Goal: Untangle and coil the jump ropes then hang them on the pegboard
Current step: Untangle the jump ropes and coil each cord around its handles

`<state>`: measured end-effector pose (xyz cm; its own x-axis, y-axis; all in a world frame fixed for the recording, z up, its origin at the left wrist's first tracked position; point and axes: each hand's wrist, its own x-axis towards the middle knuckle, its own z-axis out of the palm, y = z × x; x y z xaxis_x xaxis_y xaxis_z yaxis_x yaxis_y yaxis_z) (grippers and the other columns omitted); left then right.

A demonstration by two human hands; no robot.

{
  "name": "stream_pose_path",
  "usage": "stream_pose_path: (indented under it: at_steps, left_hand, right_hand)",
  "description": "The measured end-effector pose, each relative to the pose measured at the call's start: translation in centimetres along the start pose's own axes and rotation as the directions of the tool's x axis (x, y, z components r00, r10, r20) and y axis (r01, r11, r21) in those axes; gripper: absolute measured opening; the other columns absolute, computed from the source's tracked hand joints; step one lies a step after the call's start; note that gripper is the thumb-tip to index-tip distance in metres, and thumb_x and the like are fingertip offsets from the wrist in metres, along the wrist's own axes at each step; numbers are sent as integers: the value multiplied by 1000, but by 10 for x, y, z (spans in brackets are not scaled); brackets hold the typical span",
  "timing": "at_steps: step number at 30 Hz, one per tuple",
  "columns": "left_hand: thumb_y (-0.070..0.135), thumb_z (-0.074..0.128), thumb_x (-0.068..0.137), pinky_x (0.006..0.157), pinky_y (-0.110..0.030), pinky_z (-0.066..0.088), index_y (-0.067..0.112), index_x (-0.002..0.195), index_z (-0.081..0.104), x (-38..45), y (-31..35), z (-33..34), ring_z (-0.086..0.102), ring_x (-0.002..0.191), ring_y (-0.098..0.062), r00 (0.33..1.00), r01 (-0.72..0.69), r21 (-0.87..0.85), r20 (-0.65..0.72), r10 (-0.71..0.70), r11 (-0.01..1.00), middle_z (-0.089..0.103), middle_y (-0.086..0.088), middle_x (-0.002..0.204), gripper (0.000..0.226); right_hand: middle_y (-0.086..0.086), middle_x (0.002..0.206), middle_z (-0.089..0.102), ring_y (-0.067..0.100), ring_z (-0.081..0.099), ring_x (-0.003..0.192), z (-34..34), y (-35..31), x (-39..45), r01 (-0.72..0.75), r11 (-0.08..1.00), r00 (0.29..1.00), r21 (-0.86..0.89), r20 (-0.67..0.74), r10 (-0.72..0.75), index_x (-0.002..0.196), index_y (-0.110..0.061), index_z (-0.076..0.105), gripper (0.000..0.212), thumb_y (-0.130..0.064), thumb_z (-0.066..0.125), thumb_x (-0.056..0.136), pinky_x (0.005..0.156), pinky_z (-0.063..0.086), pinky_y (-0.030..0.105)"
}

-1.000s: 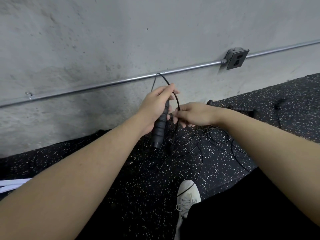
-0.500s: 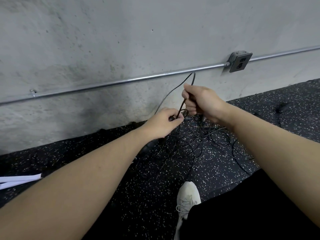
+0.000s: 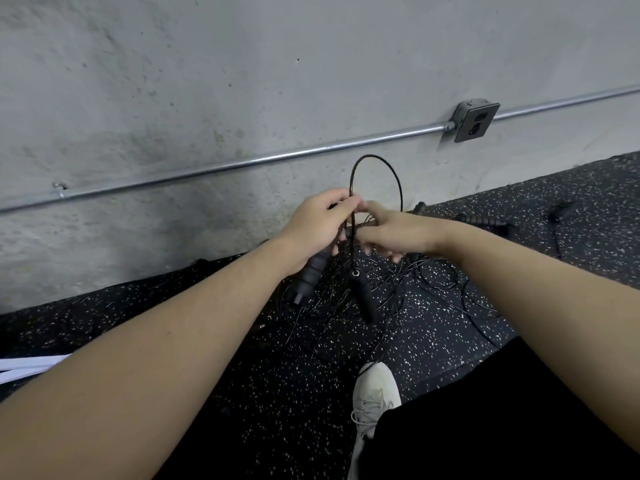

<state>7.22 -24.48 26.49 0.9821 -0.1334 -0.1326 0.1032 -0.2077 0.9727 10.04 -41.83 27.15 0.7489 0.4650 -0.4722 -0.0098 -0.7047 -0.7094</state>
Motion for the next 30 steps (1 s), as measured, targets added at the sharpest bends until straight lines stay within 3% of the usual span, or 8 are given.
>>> stream_pose_path:
  at_steps: [4,8,11,14,17,21,25,30]
  left_hand:
    - [28,57,104,45,-26,45,20,98,71,0,10,-6,53,58,-14,999,39,-232,-23,-46,972,56,-2,78,17]
    - [28,57,105,44,-24,43,21,100,69,0,17,-12,52,54,-13,992,62,-407,-77,-102,911,54,-2,76,15]
    - [29,56,105,42,-23,41,21,97,67,0,20,-20,52,52,-12,982,48,-496,-134,-131,867,54,-1,75,15]
    - [32,56,104,41,-21,41,22,95,63,-1,25,-29,50,51,-12,979,67,-599,-115,-169,798,52,-2,70,15]
    - [31,58,104,41,-22,40,23,94,66,-3,28,-36,51,52,-12,983,36,-595,-125,-137,803,51,-2,73,16]
    - [32,58,103,41,-22,40,21,95,69,-10,28,-40,50,51,-13,985,14,-537,-139,-105,843,53,-3,78,17]
    - [37,60,102,45,-25,41,23,91,74,-14,23,-50,50,55,-14,977,-39,-372,-209,-43,927,55,-1,83,23]
    - [41,67,96,51,-28,46,25,89,74,-26,12,-70,53,62,-14,973,-27,-83,-230,7,996,56,0,83,19]
  right_hand:
    - [-3,104,63,13,59,81,0,-4,3,49,996,996,68,-79,-43,138,-30,36,46,-29,55,96,76,57,29]
    - [-2,116,70,19,70,104,7,-8,5,71,997,997,42,-34,-70,120,-23,52,18,-27,51,102,91,58,37]
    - [-1,107,74,16,69,93,15,-19,5,161,987,987,-18,-7,-161,102,-19,64,16,-20,49,105,77,53,23]
    - [-2,82,64,12,55,68,17,-31,9,175,976,963,-128,-184,-196,86,-20,55,27,-44,65,95,63,42,27]
    - [0,71,62,15,54,63,19,-37,15,165,976,935,-143,-293,-201,75,-21,47,47,-63,62,89,63,42,30]
    - [-3,68,60,10,53,62,29,-49,12,205,928,947,-310,-177,-268,73,-23,48,42,-52,44,103,63,41,27]
    - [-6,65,52,8,48,61,35,-61,15,239,901,906,-361,-250,-340,68,-25,46,44,-47,41,106,59,35,29]
    - [-2,78,63,10,65,63,35,-78,14,256,966,910,-45,-327,-256,84,-18,55,29,-33,45,107,54,53,27]
